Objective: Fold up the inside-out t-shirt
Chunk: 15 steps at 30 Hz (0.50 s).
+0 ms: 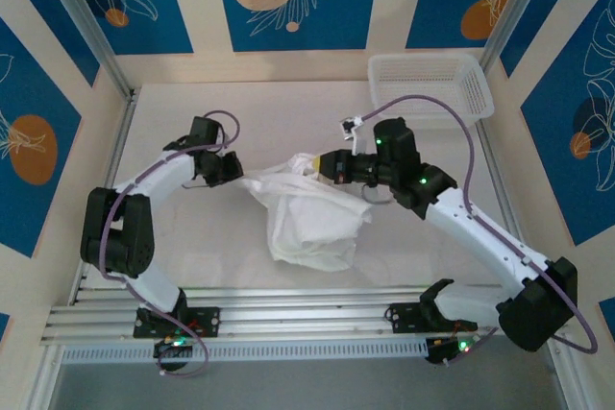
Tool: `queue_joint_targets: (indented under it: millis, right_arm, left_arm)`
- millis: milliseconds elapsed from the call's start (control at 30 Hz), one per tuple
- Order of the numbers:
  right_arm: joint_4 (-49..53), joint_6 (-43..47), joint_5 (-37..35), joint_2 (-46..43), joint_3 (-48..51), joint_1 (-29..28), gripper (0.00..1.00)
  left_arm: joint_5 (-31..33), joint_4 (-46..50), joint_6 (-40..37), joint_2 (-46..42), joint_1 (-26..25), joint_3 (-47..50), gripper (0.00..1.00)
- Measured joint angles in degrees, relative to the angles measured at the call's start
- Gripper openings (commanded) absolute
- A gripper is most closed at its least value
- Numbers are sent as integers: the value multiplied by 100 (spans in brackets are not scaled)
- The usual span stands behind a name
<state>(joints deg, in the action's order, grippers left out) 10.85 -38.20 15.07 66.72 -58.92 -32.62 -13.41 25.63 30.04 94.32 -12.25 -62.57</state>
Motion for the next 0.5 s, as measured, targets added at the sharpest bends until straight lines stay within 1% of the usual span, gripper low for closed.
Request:
queue_joint_targets:
  millis: [33,100,200,300,367,433,500]
  right_arm:
    - [-105,-92,22,-35,-2,55,0]
    - [-315,-267,0,-83,-11,162,0]
    - [-431,-396,-129,-92,-50,238,0]
    - [-461,-533,-254,-92,-107,299,0]
    - [-507,-621,-315,-83,-144,330,0]
    - [-529,-713,-398,-48,-229,343,0]
    - [-535,-828,-498,11,-343,352,0]
  left_arm:
    - [-59,-81,15,-2,0,68,60]
    - [-186,-221,66,-44,2,133,76]
    - [-382,-275,35,-463,2,122,88]
    - [-485,-184,-37,-1217,-101,-149,89]
    - [-546,-238,-61,-1683,-330,-439,88]
    - [-765,-474,-70,-2050,-833,-621,86]
    - [-1095,-807,-103,-2216,-1552,-647,85]
